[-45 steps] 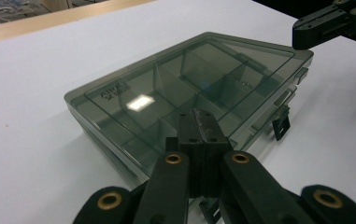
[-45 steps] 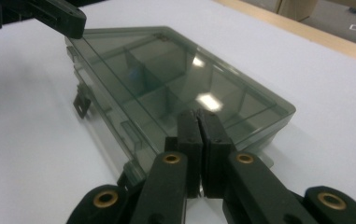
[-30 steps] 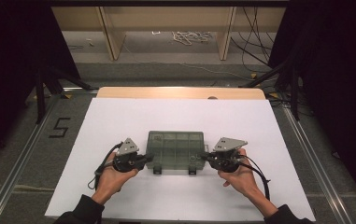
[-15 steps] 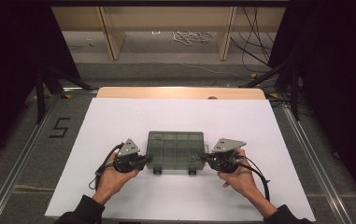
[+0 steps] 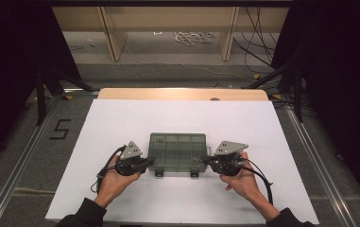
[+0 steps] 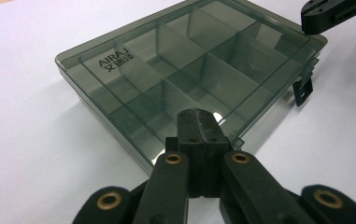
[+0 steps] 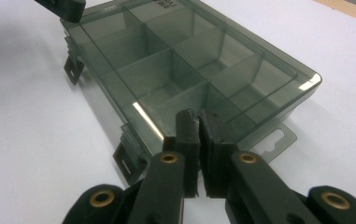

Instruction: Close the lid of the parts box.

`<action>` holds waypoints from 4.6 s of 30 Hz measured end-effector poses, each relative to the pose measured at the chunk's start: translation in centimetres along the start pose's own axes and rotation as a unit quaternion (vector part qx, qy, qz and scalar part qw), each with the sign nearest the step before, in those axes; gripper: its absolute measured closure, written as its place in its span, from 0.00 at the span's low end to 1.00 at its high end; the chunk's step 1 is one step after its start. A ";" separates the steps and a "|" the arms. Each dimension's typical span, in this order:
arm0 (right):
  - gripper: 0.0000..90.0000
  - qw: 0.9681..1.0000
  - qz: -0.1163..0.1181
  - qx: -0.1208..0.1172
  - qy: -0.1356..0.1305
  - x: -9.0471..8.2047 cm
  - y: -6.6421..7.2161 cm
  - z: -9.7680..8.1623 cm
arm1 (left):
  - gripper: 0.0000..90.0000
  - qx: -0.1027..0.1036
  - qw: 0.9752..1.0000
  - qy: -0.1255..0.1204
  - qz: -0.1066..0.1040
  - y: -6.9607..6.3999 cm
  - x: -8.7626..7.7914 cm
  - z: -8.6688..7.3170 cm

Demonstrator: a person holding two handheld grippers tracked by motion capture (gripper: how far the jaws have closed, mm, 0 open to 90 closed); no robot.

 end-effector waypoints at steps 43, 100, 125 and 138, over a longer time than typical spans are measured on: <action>0.42 0.990 -0.034 0.082 -0.112 -3.1 -0.5 1.1 | 0.65 0.000 0.997 -0.070 0.014 -1.3 -2.3 0.9; 0.22 0.985 -0.041 0.080 -0.150 -7.4 3.5 -2.3 | 0.17 0.009 0.979 -0.203 -0.002 -2.1 -6.8 -0.4; 0.20 0.982 -0.060 0.071 -0.163 -8.2 4.4 -2.8 | 0.18 0.003 0.978 -0.209 -0.006 -2.7 -7.5 -0.9; 0.21 0.982 -0.064 0.072 -0.165 -8.2 4.1 -2.8 | 0.18 0.004 0.979 -0.205 -0.007 -2.9 -7.3 -0.9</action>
Point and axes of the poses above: each handheld gripper's, and its own axes: x roughly forward along the jaws, z roughly out of its top, y roughly to its left, the point moved 1 cm from there along x, roughly forward along the jaws, and after that the axes turned 7 degrees about y, right-handed, at the moved point
